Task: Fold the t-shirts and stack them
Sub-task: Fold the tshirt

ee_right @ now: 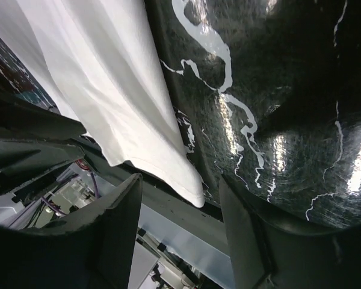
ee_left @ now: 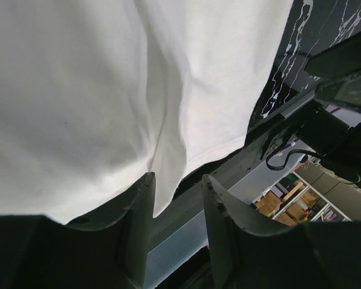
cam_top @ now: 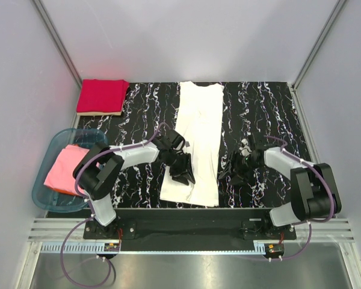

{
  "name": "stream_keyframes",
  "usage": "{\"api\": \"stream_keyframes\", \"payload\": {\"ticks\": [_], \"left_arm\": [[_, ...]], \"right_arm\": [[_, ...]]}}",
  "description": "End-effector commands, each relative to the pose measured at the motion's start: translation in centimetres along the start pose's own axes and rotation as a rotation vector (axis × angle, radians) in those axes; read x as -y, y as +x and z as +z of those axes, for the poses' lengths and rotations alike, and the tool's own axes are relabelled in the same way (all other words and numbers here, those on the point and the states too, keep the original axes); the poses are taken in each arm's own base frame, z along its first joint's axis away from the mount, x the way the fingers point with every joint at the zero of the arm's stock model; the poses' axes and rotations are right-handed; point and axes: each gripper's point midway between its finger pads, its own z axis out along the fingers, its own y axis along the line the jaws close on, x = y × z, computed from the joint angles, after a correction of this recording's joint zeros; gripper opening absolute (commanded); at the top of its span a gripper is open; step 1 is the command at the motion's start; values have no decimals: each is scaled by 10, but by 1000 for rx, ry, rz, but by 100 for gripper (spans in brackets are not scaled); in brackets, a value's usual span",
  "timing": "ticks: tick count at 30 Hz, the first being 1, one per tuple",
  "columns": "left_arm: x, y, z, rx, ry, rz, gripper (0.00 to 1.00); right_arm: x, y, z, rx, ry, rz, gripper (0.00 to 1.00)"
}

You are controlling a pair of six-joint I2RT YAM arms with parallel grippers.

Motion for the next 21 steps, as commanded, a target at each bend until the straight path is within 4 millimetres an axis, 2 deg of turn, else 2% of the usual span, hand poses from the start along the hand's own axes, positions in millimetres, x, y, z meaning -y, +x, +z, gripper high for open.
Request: {"api": "stream_keyframes", "payload": {"ticks": [1,13,18,21], "left_arm": [[-8,9,2,-34,-16,-1,41],[-10,17,14,-72,-40,31,52],[-8,19,20,-80,-51,43,52],[-9,20,20,-79,-56,34,47]], "right_arm": [[-12,1,0,42,-96,-59,61],[-8,12,4,49,-129,-33,60],[-2,17,10,33,-132,-18,60],[0,19,13,23,-135,-9,60]]}}
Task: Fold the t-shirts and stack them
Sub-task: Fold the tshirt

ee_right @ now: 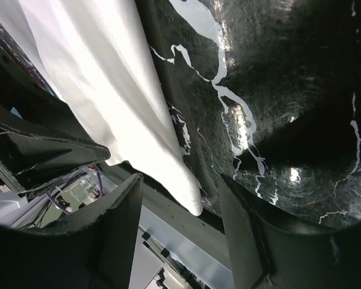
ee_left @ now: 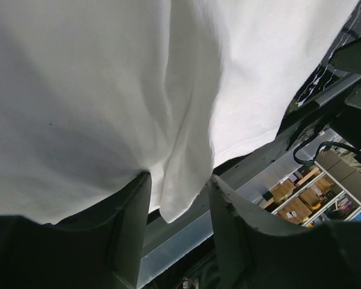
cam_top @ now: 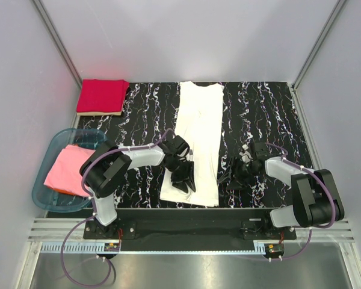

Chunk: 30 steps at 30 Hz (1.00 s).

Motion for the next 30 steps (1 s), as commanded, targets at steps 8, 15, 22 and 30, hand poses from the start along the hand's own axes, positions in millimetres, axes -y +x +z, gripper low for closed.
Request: {"api": "stream_keyframes", "payload": {"ticks": [8,15,22,30], "left_arm": [[-3,6,-5,23,-15,-18,1],[-19,9,3,17,-62,-46,3],[-18,6,0,36,-75,-11,22],[2,10,-21,64,-15,41,50]], "right_arm": [[-10,2,7,-31,-61,-14,58],[-14,2,10,-49,-69,-28,55],[-25,6,7,-60,-97,-52,50],[-30,15,11,-93,-103,-76,50]]}}
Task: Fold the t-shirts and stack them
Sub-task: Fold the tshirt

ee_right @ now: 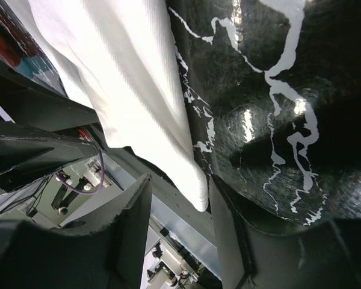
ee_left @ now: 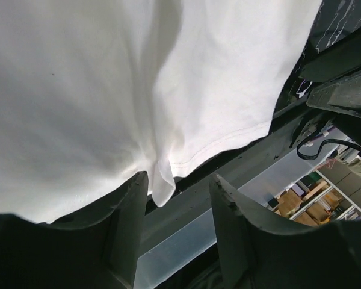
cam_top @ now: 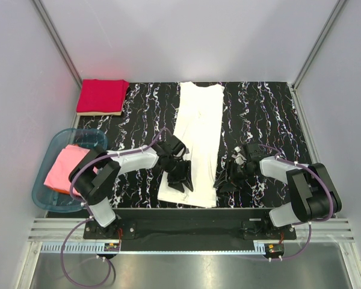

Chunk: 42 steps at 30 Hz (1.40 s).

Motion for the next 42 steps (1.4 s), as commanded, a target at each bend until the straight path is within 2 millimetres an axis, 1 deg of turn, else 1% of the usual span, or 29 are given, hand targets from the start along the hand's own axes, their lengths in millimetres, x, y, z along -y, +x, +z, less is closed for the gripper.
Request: {"api": "stream_keyframes", "payload": {"ticks": [1,3,5,6,8,9,10,11,13,16,18,22,23,25,27,29,30,32,33,36,40,41,42], "left_arm": [[6,1,-3,-2,12,35,50],[5,4,5,-34,10,36,50],[5,8,10,-57,8,40,45],[4,10,11,-65,5,39,35],[1,14,12,-72,-2,29,25],[1,15,11,-69,-1,24,17],[-1,16,10,-63,-6,22,14],[2,17,6,-51,0,17,11],[5,17,3,-39,9,13,8],[16,16,-4,-24,53,12,8],[16,16,-4,-21,52,17,8],[-11,20,13,-46,-26,-2,9],[-21,22,19,-60,-55,-4,13],[-36,24,24,-63,-99,-16,16],[-43,26,24,-57,-121,-19,25],[-49,27,17,-27,-149,-9,26],[-49,27,14,-16,-157,-2,29],[-44,26,5,6,-157,12,32],[-41,26,1,9,-152,14,34],[-22,26,-13,20,-99,26,35],[16,26,-35,29,19,50,36],[21,24,-39,36,29,56,36],[33,17,-46,62,49,80,36]], "right_arm": [[-18,-6,-3,8,-51,-51,50],[-16,-6,-1,-1,-49,-47,50],[-15,-5,0,-4,-51,-48,50],[-14,-5,0,-6,-50,-44,50],[-14,-5,0,-4,-49,-51,50],[-14,-5,0,-5,-51,-55,50],[-14,-4,1,-7,-50,-54,50],[-13,-4,1,-7,-49,-54,50],[-13,-5,1,-7,-48,-54,50],[-12,-5,2,-9,-48,-54,50],[-14,-6,2,-5,-51,-58,50],[-14,-6,3,-13,-52,-56,50],[-15,-7,3,-12,-53,-61,50],[-16,-7,3,-14,-53,-65,50],[-18,-6,3,-15,-58,-63,49],[-20,-5,3,-20,-62,-65,48],[-20,-4,3,-20,-63,-68,46],[-20,-2,3,-23,-59,-67,44],[-20,-1,4,-25,-59,-66,41],[-23,1,3,-20,-61,-71,38],[-34,3,2,-14,-68,-74,39],[-37,6,3,-22,-68,-85,39],[-40,8,4,-26,-68,-90,39]]}}
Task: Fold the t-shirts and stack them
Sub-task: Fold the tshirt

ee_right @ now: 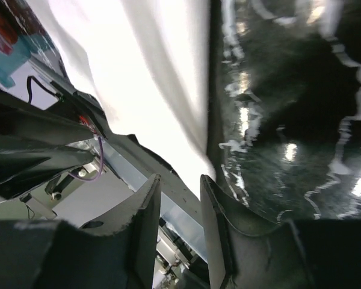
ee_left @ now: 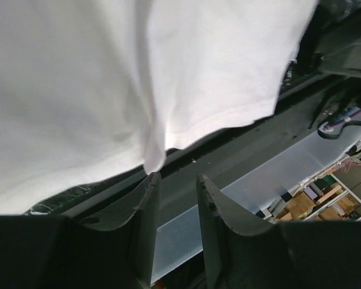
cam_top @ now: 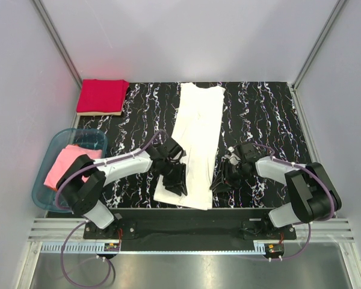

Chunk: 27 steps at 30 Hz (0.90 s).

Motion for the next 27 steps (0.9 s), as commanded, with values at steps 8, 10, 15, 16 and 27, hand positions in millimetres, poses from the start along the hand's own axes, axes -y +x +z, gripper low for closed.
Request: {"api": "stream_keyframes", "payload": {"ticks": [8,10,15,16,27], "left_arm": [[43,-95,-66,252,120,40,35],[36,-112,-93,358,110,58,40],[-19,-107,-124,475,57,-6,49],[-27,-103,-124,474,53,-14,49],[-82,-49,-90,372,68,-66,56]], "right_arm": [[-39,2,29,-15,29,-32,36],[-32,-5,36,23,77,-1,30],[1,-6,46,58,179,70,18],[11,-4,48,58,205,86,16],[58,26,26,83,375,153,18]]}}
